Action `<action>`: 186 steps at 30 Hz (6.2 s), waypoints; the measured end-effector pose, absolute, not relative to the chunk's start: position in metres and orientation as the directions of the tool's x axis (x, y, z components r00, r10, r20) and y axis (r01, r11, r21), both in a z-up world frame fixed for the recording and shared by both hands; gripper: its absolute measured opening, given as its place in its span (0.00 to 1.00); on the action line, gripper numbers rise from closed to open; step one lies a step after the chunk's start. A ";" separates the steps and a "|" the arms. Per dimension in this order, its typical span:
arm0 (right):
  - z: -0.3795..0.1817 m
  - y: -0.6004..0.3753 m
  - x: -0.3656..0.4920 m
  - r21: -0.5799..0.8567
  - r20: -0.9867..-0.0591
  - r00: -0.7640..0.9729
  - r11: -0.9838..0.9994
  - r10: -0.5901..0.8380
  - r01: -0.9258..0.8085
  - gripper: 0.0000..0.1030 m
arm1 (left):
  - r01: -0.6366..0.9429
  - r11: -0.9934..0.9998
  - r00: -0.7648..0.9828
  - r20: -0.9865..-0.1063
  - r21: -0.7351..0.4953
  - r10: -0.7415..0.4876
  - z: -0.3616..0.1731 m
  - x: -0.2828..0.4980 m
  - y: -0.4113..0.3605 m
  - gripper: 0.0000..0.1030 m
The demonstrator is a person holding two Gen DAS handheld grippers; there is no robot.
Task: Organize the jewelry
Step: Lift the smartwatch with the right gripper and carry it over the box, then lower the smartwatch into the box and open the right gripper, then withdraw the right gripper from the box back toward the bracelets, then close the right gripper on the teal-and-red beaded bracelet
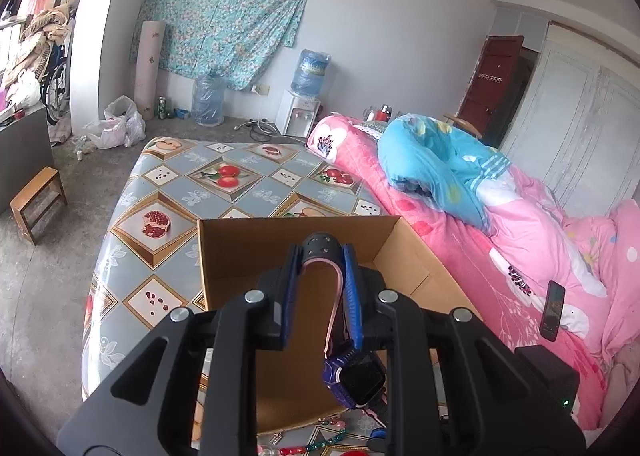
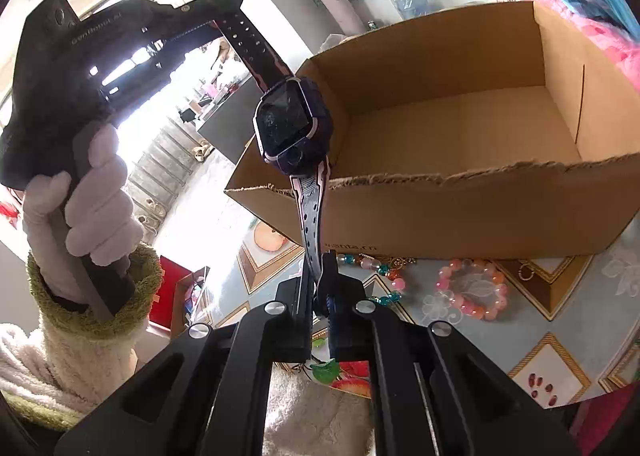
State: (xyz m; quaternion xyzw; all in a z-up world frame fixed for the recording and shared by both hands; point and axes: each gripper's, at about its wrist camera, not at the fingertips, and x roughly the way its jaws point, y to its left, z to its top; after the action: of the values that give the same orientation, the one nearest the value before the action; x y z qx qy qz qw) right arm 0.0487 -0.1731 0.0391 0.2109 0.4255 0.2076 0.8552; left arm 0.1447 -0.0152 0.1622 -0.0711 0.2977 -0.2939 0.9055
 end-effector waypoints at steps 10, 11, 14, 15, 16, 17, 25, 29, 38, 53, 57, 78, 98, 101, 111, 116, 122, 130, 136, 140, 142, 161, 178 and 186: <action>0.102 -0.226 0.076 0.470 -0.688 0.546 0.867 0.479 -0.168 0.06 | 0.490 0.811 0.658 -0.476 -0.319 -0.584 0.175 0.168 -0.032 0.19; 0.108 -0.235 0.083 0.460 -0.701 0.533 0.872 0.473 -0.169 0.06 | 0.484 0.814 0.652 -0.488 -0.321 -0.580 0.172 0.174 -0.036 0.19; 0.111 -0.250 0.117 0.423 -0.753 0.480 0.890 0.450 -0.171 0.06 | 0.467 0.828 0.641 -0.527 -0.311 -0.559 0.160 0.194 -0.046 0.19; 0.108 -0.252 0.131 0.415 -0.774 0.452 0.894 0.444 -0.168 0.06 | 0.460 0.834 0.634 -0.545 -0.306 -0.550 0.155 0.202 -0.049 0.19; 0.108 -0.256 0.143 0.410 -0.794 0.419 0.897 0.441 -0.167 0.06 | 0.450 0.840 0.626 -0.564 -0.303 -0.539 0.150 0.210 -0.051 0.19; 0.105 -0.266 0.150 0.401 -0.812 0.393 0.901 0.432 -0.164 0.06 | 0.436 0.848 0.621 -0.582 -0.300 -0.525 0.144 0.217 -0.053 0.19; 0.052 -0.271 0.241 0.297 -0.934 0.170 0.948 0.313 -0.111 0.06 | 0.313 0.924 0.537 -0.762 -0.218 -0.362 0.097 0.270 -0.069 0.32; 0.030 -0.281 0.270 0.266 -0.956 0.120 0.964 0.267 -0.021 0.08 | 0.275 0.943 0.535 -0.785 -0.186 -0.311 0.087 0.275 -0.067 0.54; 0.057 -0.284 0.254 0.229 -0.931 0.283 0.973 0.230 -0.034 0.25 | 0.272 0.942 0.597 -0.733 -0.195 -0.324 0.108 0.255 -0.052 0.57; 0.129 -0.256 -0.004 0.320 -0.591 0.763 0.944 0.262 -0.077 0.62 | 0.314 0.934 0.781 -0.515 -0.169 -0.355 0.154 0.090 0.035 0.72; 0.064 -0.228 -0.031 0.321 -0.699 0.673 0.947 0.242 -0.006 0.63 | 0.303 0.934 0.739 -0.572 -0.187 -0.354 0.125 0.064 0.042 0.72; -0.033 -0.187 -0.016 0.065 -0.794 0.607 0.997 0.031 0.035 0.95 | 0.181 0.951 0.642 -0.703 -0.249 -0.306 0.049 0.082 0.045 0.73; -0.040 -0.175 -0.025 0.042 -0.721 0.691 0.999 0.052 -0.031 0.95 | 0.171 0.951 0.634 -0.710 -0.259 -0.307 0.042 0.087 0.047 0.78; -0.040 -0.180 -0.024 0.047 -0.713 0.699 0.998 0.057 -0.033 0.95 | 0.172 0.951 0.637 -0.708 -0.256 -0.306 0.042 0.087 0.046 0.78; -0.037 -0.190 -0.029 0.078 -0.700 0.709 0.996 0.084 -0.042 0.95 | 0.165 0.952 0.644 -0.702 -0.259 -0.303 0.041 0.076 0.050 0.78; -0.038 -0.206 -0.032 0.189 -0.667 0.727 0.981 0.163 -0.047 0.95 | 0.166 0.952 0.654 -0.694 -0.259 -0.302 0.043 0.068 0.050 0.78; -0.036 -0.201 -0.030 0.111 -0.712 0.696 0.994 0.090 -0.014 0.95 | 0.169 0.959 0.671 -0.687 -0.227 -0.280 0.047 0.054 0.049 0.78; -0.004 -0.192 -0.033 0.086 -0.678 0.730 0.995 0.091 -0.044 0.88 | 0.199 0.969 0.665 -0.706 -0.146 -0.243 0.034 0.044 0.042 0.78; 0.014 -0.189 -0.020 0.166 -0.676 0.714 0.982 0.180 -0.090 0.67 | 0.251 0.964 0.647 -0.725 -0.088 -0.234 0.019 0.049 0.023 0.60; 0.011 -0.183 -0.009 0.203 -0.688 0.692 0.974 0.218 -0.104 0.59 | 0.281 0.957 0.616 -0.753 -0.065 -0.232 0.006 0.063 0.011 0.44; 0.009 -0.180 -0.004 0.206 -0.698 0.680 0.973 0.224 -0.108 0.54 | 0.293 0.955 0.602 -0.767 -0.045 -0.221 -0.002 0.067 0.006 0.39; -0.010 -0.150 0.026 0.267 -0.759 0.565 0.946 0.323 -0.183 0.24 | 0.335 0.941 0.535 -0.814 -0.041 -0.226 -0.013 0.049 0.019 0.37; -0.021 -0.137 0.045 0.241 -0.786 0.533 0.950 0.312 -0.201 0.10 | 0.364 0.929 0.505 -0.823 -0.070 -0.261 -0.016 0.065 0.008 0.08; -0.008 -0.145 0.033 0.258 -0.760 0.561 0.944 0.329 -0.205 0.10 | 0.384 0.918 0.538 -0.785 -0.096 -0.307 0.006 0.056 0.010 0.08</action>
State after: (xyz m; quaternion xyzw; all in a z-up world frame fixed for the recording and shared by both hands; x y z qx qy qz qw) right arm 0.0325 -0.1453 -0.0079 0.0698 0.4434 0.1517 0.8806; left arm 0.0563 0.0096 0.0057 0.0438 0.4383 -0.1974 0.8758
